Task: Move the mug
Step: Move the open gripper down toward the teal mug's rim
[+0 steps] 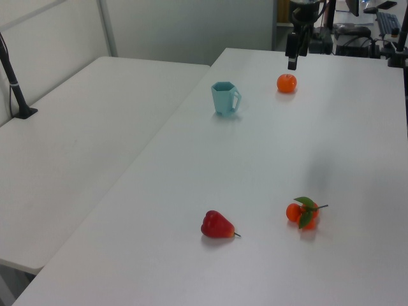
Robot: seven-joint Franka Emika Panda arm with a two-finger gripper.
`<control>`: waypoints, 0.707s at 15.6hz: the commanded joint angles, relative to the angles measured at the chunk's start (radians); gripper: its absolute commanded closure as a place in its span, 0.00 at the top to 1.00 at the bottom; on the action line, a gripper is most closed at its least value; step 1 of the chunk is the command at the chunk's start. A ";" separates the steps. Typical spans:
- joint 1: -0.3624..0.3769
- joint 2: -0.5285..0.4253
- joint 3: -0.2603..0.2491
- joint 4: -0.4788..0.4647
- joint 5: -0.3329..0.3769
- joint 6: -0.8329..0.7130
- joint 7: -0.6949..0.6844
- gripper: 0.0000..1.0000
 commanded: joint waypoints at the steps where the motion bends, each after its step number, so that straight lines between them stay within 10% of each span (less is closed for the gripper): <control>1: -0.003 0.002 -0.005 0.013 0.013 -0.023 -0.034 1.00; 11: -0.006 0.028 -0.010 0.019 0.014 -0.010 -0.031 1.00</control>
